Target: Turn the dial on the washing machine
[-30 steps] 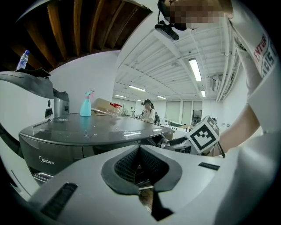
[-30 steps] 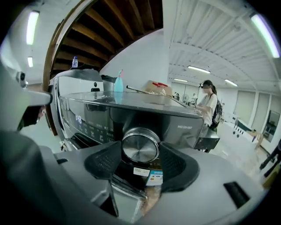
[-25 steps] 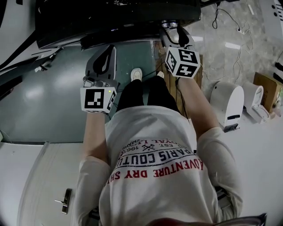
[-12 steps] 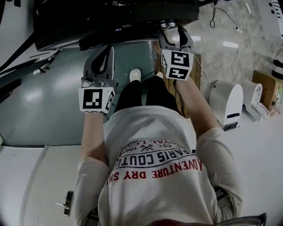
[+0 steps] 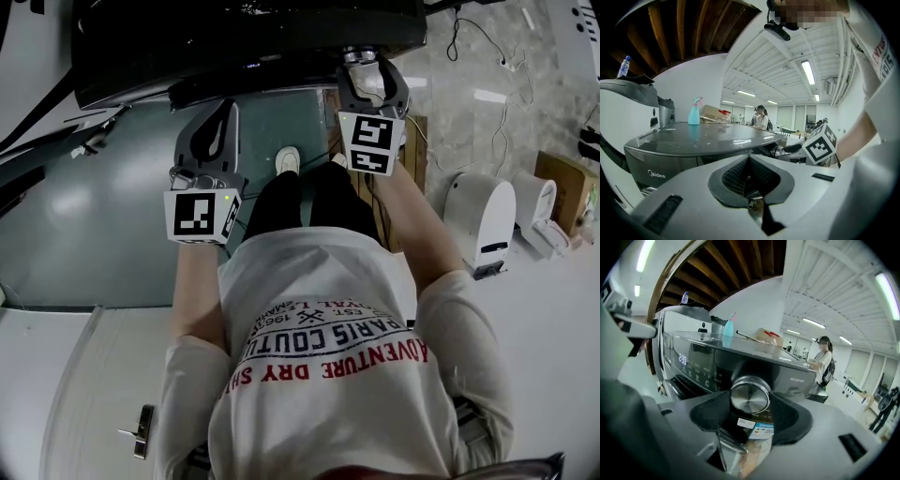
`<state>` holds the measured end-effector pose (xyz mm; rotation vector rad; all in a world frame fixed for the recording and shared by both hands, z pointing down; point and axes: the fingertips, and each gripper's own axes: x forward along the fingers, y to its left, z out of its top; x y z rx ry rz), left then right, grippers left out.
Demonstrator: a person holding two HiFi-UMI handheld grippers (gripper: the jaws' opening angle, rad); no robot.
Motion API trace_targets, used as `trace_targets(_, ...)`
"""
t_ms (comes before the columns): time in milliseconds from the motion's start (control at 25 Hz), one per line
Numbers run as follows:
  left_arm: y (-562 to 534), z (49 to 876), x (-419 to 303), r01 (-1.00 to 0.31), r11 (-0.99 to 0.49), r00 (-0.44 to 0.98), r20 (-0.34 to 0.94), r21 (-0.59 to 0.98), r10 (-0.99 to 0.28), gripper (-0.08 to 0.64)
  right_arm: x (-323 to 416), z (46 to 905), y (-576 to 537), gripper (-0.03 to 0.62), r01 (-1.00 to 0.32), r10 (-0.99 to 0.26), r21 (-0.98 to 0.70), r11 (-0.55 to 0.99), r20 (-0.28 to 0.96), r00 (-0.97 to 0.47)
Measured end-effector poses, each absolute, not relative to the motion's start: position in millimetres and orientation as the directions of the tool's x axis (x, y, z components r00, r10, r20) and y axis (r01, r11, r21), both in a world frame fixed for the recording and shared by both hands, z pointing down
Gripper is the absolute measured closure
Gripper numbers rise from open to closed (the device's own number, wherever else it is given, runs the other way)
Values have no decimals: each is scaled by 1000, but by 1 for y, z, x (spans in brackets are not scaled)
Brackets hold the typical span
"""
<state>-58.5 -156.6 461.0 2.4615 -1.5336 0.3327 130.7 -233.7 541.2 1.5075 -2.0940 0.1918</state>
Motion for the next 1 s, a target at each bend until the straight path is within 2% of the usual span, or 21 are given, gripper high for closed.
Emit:
trace_targets(200, -155, 463, -57, -896, -441, 433, 313, 47, -845, 543, 139, 545, -234, 308, -950, -806, -38, 310, 519, -284)
trace_targets(400, -153, 468, -60, -899, -435, 426, 330, 52, -842, 543, 140, 545, -235, 308, -945, -802, -149, 290, 500, -325)
trace_targets(640, -151, 464, -58, -894, -444, 438, 325, 58, -838, 543, 141, 540, -229, 308, -950, -811, -68, 305, 504, -297)
trace_targets(800, -148, 454, -57, -889, -453, 448, 323, 62, -834, 543, 137, 515, -212, 313, -944, -815, -103, 313, 482, -323)
trace_targets(960, -146, 431, -59, -885, -465, 447, 324, 24, -834, 543, 125, 476, -198, 387, -913, -811, -93, 398, 430, -398)
trace_targets(1000, -145, 424, -61, -891, -454, 431, 327, 5, -841, 543, 121, 465, -195, 422, -903, -809, -91, 421, 412, -419)
